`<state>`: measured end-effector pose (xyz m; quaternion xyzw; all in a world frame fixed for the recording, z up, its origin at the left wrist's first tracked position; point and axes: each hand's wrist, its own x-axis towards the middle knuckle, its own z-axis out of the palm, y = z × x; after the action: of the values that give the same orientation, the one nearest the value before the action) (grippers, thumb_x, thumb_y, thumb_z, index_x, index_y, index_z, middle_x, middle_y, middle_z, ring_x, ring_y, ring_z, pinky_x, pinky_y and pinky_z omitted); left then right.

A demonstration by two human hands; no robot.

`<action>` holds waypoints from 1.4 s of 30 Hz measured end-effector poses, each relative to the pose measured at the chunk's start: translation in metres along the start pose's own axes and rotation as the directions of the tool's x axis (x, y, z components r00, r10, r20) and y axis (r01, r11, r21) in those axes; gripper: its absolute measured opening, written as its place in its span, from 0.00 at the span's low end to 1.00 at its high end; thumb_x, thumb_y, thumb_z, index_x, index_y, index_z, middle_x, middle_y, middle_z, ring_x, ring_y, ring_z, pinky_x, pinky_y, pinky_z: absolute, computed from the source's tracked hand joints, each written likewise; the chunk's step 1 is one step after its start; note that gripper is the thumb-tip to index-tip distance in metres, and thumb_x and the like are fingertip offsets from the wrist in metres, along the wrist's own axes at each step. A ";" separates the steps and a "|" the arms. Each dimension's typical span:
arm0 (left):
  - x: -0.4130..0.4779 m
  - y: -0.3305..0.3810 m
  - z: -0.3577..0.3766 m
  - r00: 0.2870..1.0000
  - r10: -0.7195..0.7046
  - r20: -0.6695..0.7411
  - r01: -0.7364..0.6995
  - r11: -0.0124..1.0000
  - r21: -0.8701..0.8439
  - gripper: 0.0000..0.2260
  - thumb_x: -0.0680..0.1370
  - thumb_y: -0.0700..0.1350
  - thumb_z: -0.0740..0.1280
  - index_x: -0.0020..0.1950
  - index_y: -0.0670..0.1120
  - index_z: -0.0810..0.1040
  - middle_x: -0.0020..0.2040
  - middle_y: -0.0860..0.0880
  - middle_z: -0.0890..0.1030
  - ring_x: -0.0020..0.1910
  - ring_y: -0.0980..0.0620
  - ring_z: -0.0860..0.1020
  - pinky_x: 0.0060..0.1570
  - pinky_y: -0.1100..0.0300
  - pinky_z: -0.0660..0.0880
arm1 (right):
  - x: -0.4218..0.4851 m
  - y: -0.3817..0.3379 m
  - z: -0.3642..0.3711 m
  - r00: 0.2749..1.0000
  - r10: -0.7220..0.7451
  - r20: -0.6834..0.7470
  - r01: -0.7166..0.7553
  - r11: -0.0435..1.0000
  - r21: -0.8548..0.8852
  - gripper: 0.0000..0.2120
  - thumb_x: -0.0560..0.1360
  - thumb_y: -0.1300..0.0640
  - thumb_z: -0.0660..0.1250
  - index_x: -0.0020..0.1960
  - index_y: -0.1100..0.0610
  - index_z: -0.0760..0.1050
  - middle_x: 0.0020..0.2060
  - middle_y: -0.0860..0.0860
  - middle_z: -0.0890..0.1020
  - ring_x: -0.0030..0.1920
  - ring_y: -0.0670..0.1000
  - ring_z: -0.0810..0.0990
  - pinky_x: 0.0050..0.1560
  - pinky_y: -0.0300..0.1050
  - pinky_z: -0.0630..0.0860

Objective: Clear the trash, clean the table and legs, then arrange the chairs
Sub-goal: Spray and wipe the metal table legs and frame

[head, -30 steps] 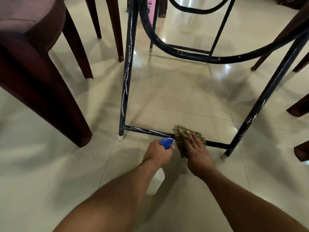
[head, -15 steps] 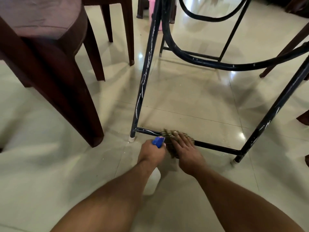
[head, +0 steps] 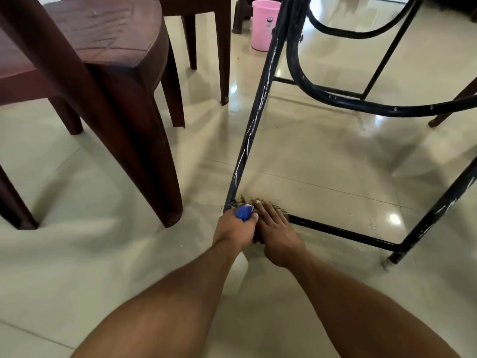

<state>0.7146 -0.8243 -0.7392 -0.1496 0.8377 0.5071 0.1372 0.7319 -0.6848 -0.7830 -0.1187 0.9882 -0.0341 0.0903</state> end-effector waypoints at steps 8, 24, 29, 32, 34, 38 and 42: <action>0.008 -0.009 -0.012 1.000 -0.007 0.027 0.006 0.999 0.053 0.11 0.75 0.54 0.69 0.38 0.50 0.75 0.42 0.46 0.82 0.41 0.45 0.83 0.48 0.49 0.83 | 0.011 -0.017 0.009 0.645 0.763 -0.035 -0.732 0.631 0.256 0.31 0.79 0.60 0.51 0.80 0.60 0.48 0.80 0.61 0.42 0.78 0.64 0.35 0.77 0.59 0.37; 0.021 -0.038 -0.047 0.961 -0.138 -0.239 0.116 0.988 -0.106 0.10 0.80 0.54 0.66 0.49 0.47 0.77 0.37 0.49 0.77 0.35 0.52 0.76 0.39 0.57 0.74 | 0.036 -0.051 0.001 0.696 0.716 0.047 -0.709 0.676 0.200 0.33 0.77 0.58 0.48 0.81 0.60 0.46 0.79 0.66 0.43 0.78 0.69 0.39 0.75 0.68 0.37; 0.015 -0.041 -0.053 0.945 -0.165 -0.283 0.124 0.980 -0.156 0.11 0.77 0.52 0.69 0.40 0.49 0.73 0.37 0.46 0.79 0.38 0.44 0.80 0.41 0.53 0.78 | 0.078 -0.106 -0.002 0.862 0.506 -0.024 -0.423 0.744 0.517 0.34 0.77 0.58 0.62 0.78 0.63 0.53 0.78 0.63 0.55 0.79 0.64 0.47 0.76 0.61 0.38; 0.012 -0.041 -0.058 0.939 -0.195 -0.285 0.146 0.972 -0.183 0.12 0.78 0.51 0.69 0.39 0.50 0.71 0.35 0.49 0.76 0.36 0.48 0.77 0.39 0.57 0.74 | 0.069 -0.110 0.004 0.749 0.617 -0.241 -0.207 0.564 0.800 0.21 0.72 0.66 0.63 0.64 0.64 0.72 0.62 0.61 0.74 0.67 0.64 0.69 0.73 0.55 0.61; 0.012 -0.040 -0.060 0.944 -0.177 -0.279 0.130 0.975 -0.181 0.10 0.79 0.52 0.69 0.42 0.51 0.71 0.36 0.50 0.76 0.36 0.49 0.77 0.42 0.56 0.76 | 0.060 -0.107 0.001 0.690 0.661 -0.296 -0.069 0.467 0.882 0.18 0.72 0.62 0.58 0.60 0.65 0.73 0.57 0.59 0.75 0.61 0.61 0.72 0.67 0.49 0.66; 0.014 -0.039 -0.062 0.947 -0.166 -0.275 0.109 0.971 -0.212 0.10 0.78 0.55 0.69 0.43 0.51 0.73 0.38 0.45 0.81 0.38 0.45 0.81 0.44 0.50 0.83 | 0.062 -0.110 -0.030 0.560 0.665 -0.494 0.179 0.486 0.856 0.20 0.70 0.65 0.56 0.61 0.66 0.70 0.56 0.53 0.70 0.60 0.58 0.71 0.67 0.41 0.64; 0.019 -0.045 -0.072 0.940 -0.155 -0.303 0.082 0.967 -0.240 0.09 0.77 0.55 0.69 0.42 0.52 0.75 0.38 0.45 0.81 0.39 0.41 0.82 0.45 0.44 0.83 | 0.057 -0.104 -0.035 0.609 0.300 -0.734 0.238 0.814 0.530 0.19 0.70 0.67 0.62 0.60 0.61 0.71 0.61 0.59 0.70 0.62 0.56 0.68 0.69 0.47 0.62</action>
<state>0.7096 -0.9104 -0.7504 -0.2946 0.7756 0.5582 0.0127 0.6949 -0.7975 -0.7486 -0.0392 0.8655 -0.3805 -0.3233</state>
